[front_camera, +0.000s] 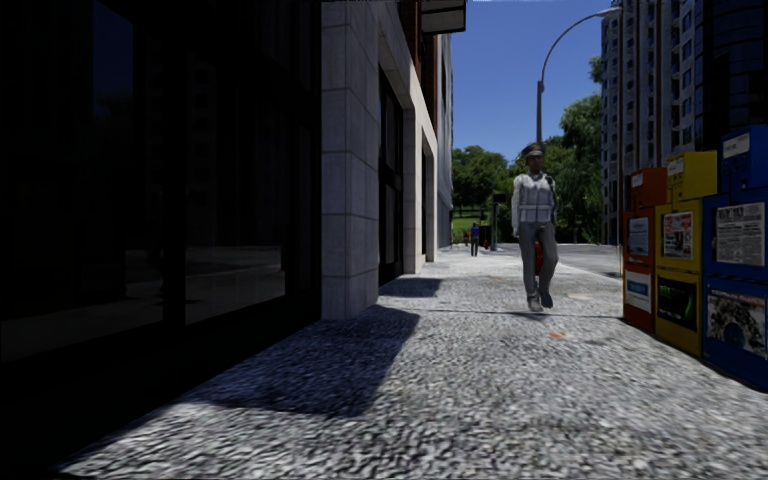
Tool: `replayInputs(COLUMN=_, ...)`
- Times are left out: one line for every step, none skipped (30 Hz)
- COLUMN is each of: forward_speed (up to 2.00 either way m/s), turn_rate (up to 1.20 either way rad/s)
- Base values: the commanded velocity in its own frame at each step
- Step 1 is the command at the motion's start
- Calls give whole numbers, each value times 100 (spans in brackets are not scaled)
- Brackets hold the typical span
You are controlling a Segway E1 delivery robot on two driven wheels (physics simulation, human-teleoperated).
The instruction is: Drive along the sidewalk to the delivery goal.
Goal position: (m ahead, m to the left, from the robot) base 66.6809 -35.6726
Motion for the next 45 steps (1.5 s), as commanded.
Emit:
replayInputs(forward_speed=200, turn_rate=-30)
replayInputs(forward_speed=200, turn_rate=-30)
replayInputs(forward_speed=200, turn_rate=-14)
replayInputs(forward_speed=200, turn_rate=-7)
replayInputs(forward_speed=200, turn_rate=-6)
replayInputs(forward_speed=200, turn_rate=-6)
replayInputs(forward_speed=200, turn_rate=-6)
replayInputs(forward_speed=200, turn_rate=-6)
replayInputs(forward_speed=200, turn_rate=-6)
replayInputs(forward_speed=200, turn_rate=-5)
replayInputs(forward_speed=200, turn_rate=-5)
replayInputs(forward_speed=200, turn_rate=-5)
replayInputs(forward_speed=200, turn_rate=-10)
replayInputs(forward_speed=200, turn_rate=-10)
replayInputs(forward_speed=200, turn_rate=-22)
replayInputs(forward_speed=200, turn_rate=-32)
replayInputs(forward_speed=200, turn_rate=-32)
replayInputs(forward_speed=200, turn_rate=-36)
replayInputs(forward_speed=200, turn_rate=-42)
replayInputs(forward_speed=200, turn_rate=-44)
replayInputs(forward_speed=200, turn_rate=-44)
replayInputs(forward_speed=200, turn_rate=-45)
replayInputs(forward_speed=200, turn_rate=-45)
replayInputs(forward_speed=200, turn_rate=-45)
replayInputs(forward_speed=200, turn_rate=-45)
replayInputs(forward_speed=200, turn_rate=-46)
replayInputs(forward_speed=200, turn_rate=-47)
replayInputs(forward_speed=200, turn_rate=-47)
replayInputs(forward_speed=200, turn_rate=-47)
replayInputs(forward_speed=200, turn_rate=-48)
replayInputs(forward_speed=200, turn_rate=-48)
replayInputs(forward_speed=200, turn_rate=-48)
replayInputs(forward_speed=200, turn_rate=-48)
replayInputs(forward_speed=200, turn_rate=-47)
replayInputs(forward_speed=200, turn_rate=-28)
replayInputs(forward_speed=200, turn_rate=-10)
replayInputs(forward_speed=200, turn_rate=-10)
replayInputs(forward_speed=200, turn_rate=0)
replayInputs(forward_speed=200, turn_rate=0)
replayInputs(forward_speed=200, turn_rate=0)
replayInputs(forward_speed=200, turn_rate=0)
replayInputs(forward_speed=200, turn_rate=0)
replayInputs(forward_speed=200, turn_rate=0)
replayInputs(forward_speed=200, turn_rate=0)
replayInputs(forward_speed=200, turn_rate=0)
